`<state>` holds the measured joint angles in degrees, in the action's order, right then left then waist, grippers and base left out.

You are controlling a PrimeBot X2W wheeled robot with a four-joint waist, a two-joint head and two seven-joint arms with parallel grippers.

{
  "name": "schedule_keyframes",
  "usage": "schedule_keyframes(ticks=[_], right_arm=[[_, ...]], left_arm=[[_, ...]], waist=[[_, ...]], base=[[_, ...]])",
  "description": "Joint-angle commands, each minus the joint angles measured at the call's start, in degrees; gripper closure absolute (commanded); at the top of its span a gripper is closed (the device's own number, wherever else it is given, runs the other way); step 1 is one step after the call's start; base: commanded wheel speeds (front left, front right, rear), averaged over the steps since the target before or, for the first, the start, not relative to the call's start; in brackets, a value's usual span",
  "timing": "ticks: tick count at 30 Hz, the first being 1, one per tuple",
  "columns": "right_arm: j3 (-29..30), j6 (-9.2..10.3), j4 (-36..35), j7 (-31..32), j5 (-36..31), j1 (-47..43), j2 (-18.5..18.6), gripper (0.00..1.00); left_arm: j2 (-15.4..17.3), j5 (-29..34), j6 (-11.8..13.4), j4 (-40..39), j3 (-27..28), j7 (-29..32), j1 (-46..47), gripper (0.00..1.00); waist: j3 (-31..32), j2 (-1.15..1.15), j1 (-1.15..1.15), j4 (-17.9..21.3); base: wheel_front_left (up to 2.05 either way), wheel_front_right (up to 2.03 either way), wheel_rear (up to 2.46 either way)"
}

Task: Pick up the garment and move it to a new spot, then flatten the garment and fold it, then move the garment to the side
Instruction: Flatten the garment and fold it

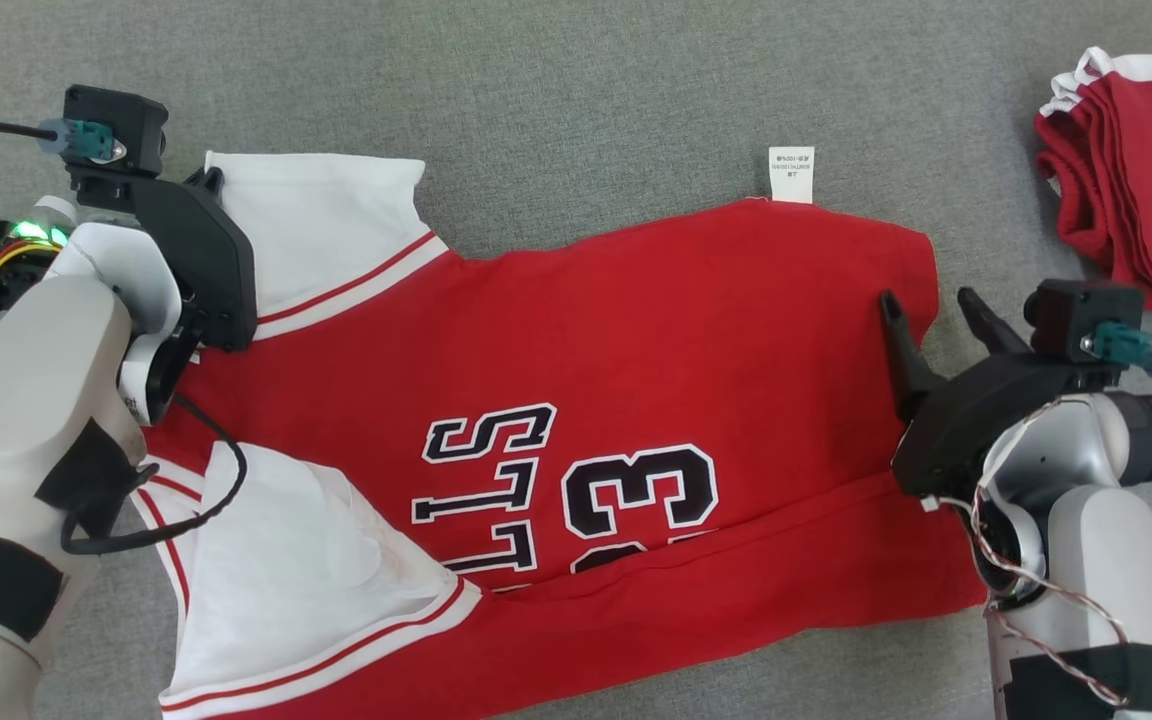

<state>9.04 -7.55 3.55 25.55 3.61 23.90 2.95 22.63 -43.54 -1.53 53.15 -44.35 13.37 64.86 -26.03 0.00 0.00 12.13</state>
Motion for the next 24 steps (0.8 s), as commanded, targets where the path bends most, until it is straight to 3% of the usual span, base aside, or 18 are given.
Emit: schedule_keyframes(ticks=[1,5,10,19,24], right_arm=[[0.23,0.16,0.18,0.55,-0.51,1.33,0.13,0.00],[3.65,0.16,0.39,2.48,-2.45,4.53,1.01,0.00],[5.33,0.16,2.58,10.00,-2.75,7.50,0.86,0.00],[1.48,0.16,5.10,15.82,0.46,8.28,0.78,0.00],[0.26,0.16,6.60,15.57,2.47,9.72,0.81,0.00]], left_arm=[[0.47,-0.99,-0.25,1.19,-0.29,0.86,-1.05,1.00],[1.34,-0.51,-0.21,1.09,-0.33,0.42,-1.08,1.00],[0.83,-0.75,-0.53,0.44,-0.69,0.27,-1.65,1.00],[1.50,-0.17,0.56,-0.84,-0.88,-0.07,-0.43,1.00],[1.89,-0.32,0.83,-1.91,-1.01,0.47,-0.01,1.00]], waist=[[-0.10,0.00,0.00,-0.14],[0.03,0.00,0.00,-0.80],[0.47,0.00,0.00,-2.01],[0.68,0.00,0.00,-3.08],[0.43,0.00,0.00,-3.41]], base=[[0.00,0.00,0.00],[0.00,0.00,0.00],[0.00,0.00,0.00],[0.00,0.00,0.00],[0.00,0.00,0.00]])
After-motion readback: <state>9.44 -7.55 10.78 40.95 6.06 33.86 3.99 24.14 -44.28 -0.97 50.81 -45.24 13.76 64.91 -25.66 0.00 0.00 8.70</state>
